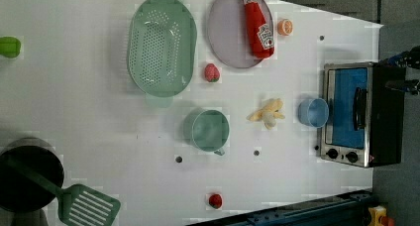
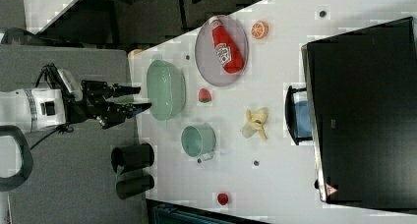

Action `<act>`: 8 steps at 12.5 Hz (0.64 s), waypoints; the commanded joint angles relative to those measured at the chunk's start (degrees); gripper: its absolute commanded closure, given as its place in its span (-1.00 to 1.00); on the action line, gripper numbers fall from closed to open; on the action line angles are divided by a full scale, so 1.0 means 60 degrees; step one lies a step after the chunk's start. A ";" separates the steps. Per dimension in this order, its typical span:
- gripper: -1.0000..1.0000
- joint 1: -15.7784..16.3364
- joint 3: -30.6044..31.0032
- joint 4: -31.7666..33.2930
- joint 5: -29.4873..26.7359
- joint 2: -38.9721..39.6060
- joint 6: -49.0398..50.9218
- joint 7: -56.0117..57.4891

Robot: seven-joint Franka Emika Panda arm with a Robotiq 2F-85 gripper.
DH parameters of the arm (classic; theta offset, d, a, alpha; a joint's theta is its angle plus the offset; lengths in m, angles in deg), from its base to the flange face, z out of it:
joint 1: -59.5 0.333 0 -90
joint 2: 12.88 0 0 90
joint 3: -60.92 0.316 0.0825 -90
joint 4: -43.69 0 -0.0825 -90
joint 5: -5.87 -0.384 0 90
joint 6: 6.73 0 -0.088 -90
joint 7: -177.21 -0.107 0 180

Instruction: Pick banana from table and place on oven.

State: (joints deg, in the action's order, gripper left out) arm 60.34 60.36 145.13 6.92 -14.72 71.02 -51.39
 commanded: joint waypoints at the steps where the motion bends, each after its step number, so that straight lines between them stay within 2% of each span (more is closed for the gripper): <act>1: -0.59 -0.0255 -0.0503 0.2557 0.0065 -0.3632 0.1308 -0.0160; 3: -0.99 -0.0253 -0.0495 0.2561 0.0065 -0.3629 0.1307 -0.0160; 8: -1.00 -0.0251 -0.0484 0.2948 0.0065 -0.3036 0.0818 -0.0160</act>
State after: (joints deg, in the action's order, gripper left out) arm 58.85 57.94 158.61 7.87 -38.90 74.38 -51.51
